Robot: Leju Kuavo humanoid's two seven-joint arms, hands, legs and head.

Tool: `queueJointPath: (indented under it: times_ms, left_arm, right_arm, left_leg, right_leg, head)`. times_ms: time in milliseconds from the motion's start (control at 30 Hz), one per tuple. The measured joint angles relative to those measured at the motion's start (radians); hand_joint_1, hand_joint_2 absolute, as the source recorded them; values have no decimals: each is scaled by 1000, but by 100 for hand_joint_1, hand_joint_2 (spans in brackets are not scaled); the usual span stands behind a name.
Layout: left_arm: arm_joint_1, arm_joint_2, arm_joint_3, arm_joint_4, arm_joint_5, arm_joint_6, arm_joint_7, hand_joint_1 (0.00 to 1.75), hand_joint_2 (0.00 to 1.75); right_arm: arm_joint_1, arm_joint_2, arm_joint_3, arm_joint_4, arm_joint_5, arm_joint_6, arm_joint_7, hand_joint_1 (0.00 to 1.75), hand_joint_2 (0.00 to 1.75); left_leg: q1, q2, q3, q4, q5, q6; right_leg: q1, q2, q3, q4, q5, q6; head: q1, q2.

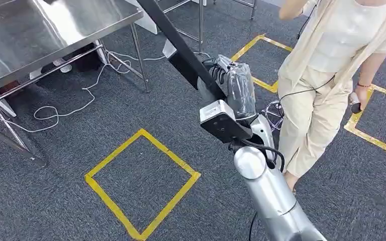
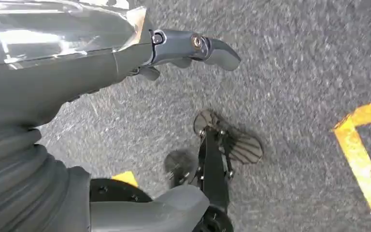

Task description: Take the parts from the cabinet and place them on the table.

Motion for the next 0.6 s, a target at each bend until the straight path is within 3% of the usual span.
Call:
queueJointPath:
  times_ms: [33, 67, 133, 167, 200, 233, 267, 300, 333, 367, 400, 467, 500, 533, 567, 600]
  left_arm:
    - [1, 0, 0, 0, 0, 1, 2, 0, 175]
    - [1, -1, 0, 0, 0, 1, 2, 0, 175]
    - [2, -3, 0, 3, -1, 5, 3, 0, 175]
    - [2, -2, 0, 2, -2, 6, 4, 0, 175]
    - [0, 3, 0, 1, -3, 9, 4, 0, 175]
    - [-1, 2, 0, 2, -5, 7, 4, 0, 175]
    - [2, 0, 0, 3, -10, 7, 5, 0, 175]
    - [4, -2, 0, 4, -10, 7, 5, 0, 175]
    - [5, -3, 0, 5, -11, 7, 5, 0, 175]
    - [5, -5, 0, 6, -11, 7, 5, 0, 175]
    - [3, -5, 0, 6, -11, 7, 5, 0, 175]
    - [1, -5, 0, 6, -12, 6, 5, 0, 175]
    - [1, -5, 0, 6, -11, 6, 5, 0, 175]
    - [2, -6, 0, 6, -12, 6, 5, 0, 175]
    - [4, -6, 0, 6, -11, 6, 5, 0, 175]
    - [4, -7, 0, 6, -11, 6, 5, 0, 175]
  right_arm:
    - [5, 0, 0, 2, -1, 0, 0, 175, 175]
    - [7, -1, 0, 2, -2, 0, 0, 175, 175]
    - [5, 0, 1, 3, -2, -2, 0, 175, 175]
    - [5, -1, 1, 3, -2, -3, 1, 175, 175]
    - [7, -1, 2, 4, -1, -6, 2, 175, 175]
    - [10, -1, 2, 4, 0, -7, 3, 175, 175]
    - [16, -1, 2, 3, 2, -10, 7, 175, 175]
    - [19, -1, 2, 3, 2, -10, 13, 175, 175]
    - [18, 0, 2, 2, 5, -11, 14, 175, 175]
    - [18, 1, 2, -2, 7, -11, 15, 175, 175]
    - [17, 2, 1, -5, 8, -11, 16, 175, 175]
    - [17, 2, 1, -6, 11, -11, 21, 175, 175]
    - [17, 2, 2, -6, 13, -10, 22, 175, 175]
    - [18, 1, 2, -6, 14, -11, 23, 175, 175]
    - [17, 2, 2, -6, 16, -10, 24, 175, 175]
    - [16, 2, 2, -6, 16, -10, 24, 175, 175]
  left_leg:
    - [5, 0, -1, 0, 1, -8]
    - [13, -1, -1, 2, 0, -18]
    - [34, -4, -3, 18, -7, -46]
    - [37, -5, -11, 35, -16, -64]
    - [36, -8, -20, 50, -20, -77]
    - [33, -12, -35, 54, -27, -86]
    - [38, -11, -35, 58, -25, -91]
    - [39, -10, -31, 55, -24, -96]
    - [44, -6, -32, 53, -23, -97]
    - [40, 21, -37, 73, -29, -92]
    - [35, 43, -59, 119, -50, -87]
    - [25, 54, -149, 280, -115, -84]
    - [20, 54, -189, 341, -135, -77]
    - [15, 54, -213, 367, -134, -67]
    - [6, 54, -215, 348, -109, -53]
    - [-5, 53, -196, 295, -70, -38]
  right_leg:
    - [-9, -1, -6, 11, 1, 16]
    - [-19, -3, 12, -26, 18, 28]
    - [-45, -3, 99, -196, 91, 84]
    - [-59, 6, 124, -259, 101, 107]
    - [-39, 18, 101, -245, 59, 82]
    - [-41, 9, 107, -228, 60, 44]
    - [-43, 8, 99, -224, 79, 27]
    - [-41, 4, 100, -221, 79, 12]
    - [-38, 4, 104, -220, 83, 6]
    - [-36, 3, 109, -223, 83, 5]
    - [-32, 1, 113, -224, 82, 5]
    - [-18, -6, 117, -225, 76, -4]
    - [-11, -7, 118, -225, 72, -10]
    - [-3, -8, 121, -225, 69, -15]
    - [4, -8, 127, -225, 64, -21]
    - [12, -8, 134, -226, 59, -29]
  head:
    - [1, 0]
    - [0, 0]
    - [0, 0]
    - [5, 0]
    - [16, 0]
    - [14, 0]
    - [4, 0]
    - [1, 0]
    - [1, 0]
    - [-6, 0]
    - [-8, 0]
    - [-10, 0]
    - [-10, 0]
    - [-10, 0]
    - [-10, 0]
    - [-10, 0]
